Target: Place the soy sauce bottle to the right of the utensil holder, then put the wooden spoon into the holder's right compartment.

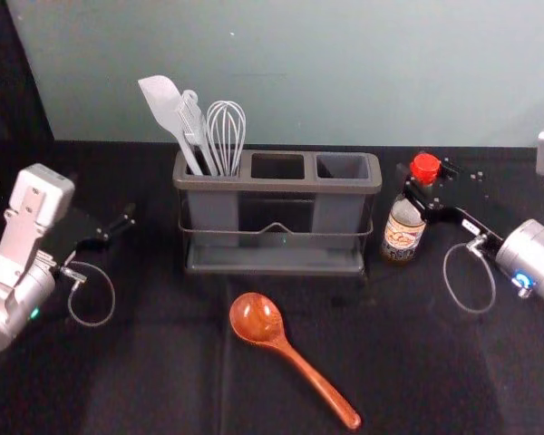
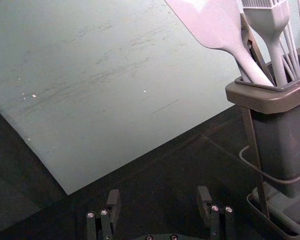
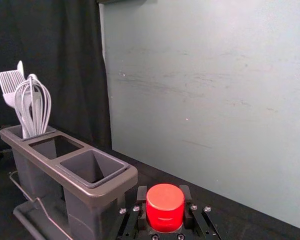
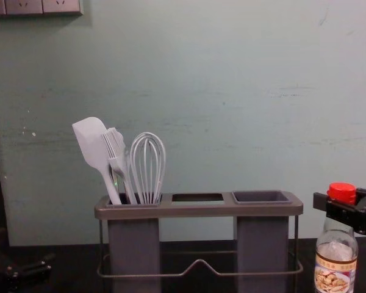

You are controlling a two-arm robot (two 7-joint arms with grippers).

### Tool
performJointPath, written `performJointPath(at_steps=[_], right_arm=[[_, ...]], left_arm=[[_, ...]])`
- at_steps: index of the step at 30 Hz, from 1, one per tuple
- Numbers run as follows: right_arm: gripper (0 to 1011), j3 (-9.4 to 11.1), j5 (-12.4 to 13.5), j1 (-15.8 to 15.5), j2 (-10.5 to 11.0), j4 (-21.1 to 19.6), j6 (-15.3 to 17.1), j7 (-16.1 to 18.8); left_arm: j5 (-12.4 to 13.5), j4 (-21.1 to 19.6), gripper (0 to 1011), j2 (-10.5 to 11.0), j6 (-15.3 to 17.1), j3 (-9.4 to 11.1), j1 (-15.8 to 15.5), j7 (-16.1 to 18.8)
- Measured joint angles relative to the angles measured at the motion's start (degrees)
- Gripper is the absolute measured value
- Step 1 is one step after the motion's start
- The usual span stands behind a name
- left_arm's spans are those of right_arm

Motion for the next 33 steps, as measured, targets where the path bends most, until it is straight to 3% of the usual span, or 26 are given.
performJointPath(at_steps=[29, 33], right_arm=[[385, -0.1, 0.4, 0.3, -0.6, 1.1, 0.1, 0.7], [479, -0.1, 0.3, 0.2, -0.6, 1.1, 0.3, 0.7]], left_arm=[[0.0, 0.0, 1005, 0.0, 0.0, 0.0, 0.0, 0.0], [0.0, 0.0, 1005, 0.0, 0.0, 0.0, 0.0, 0.0]])
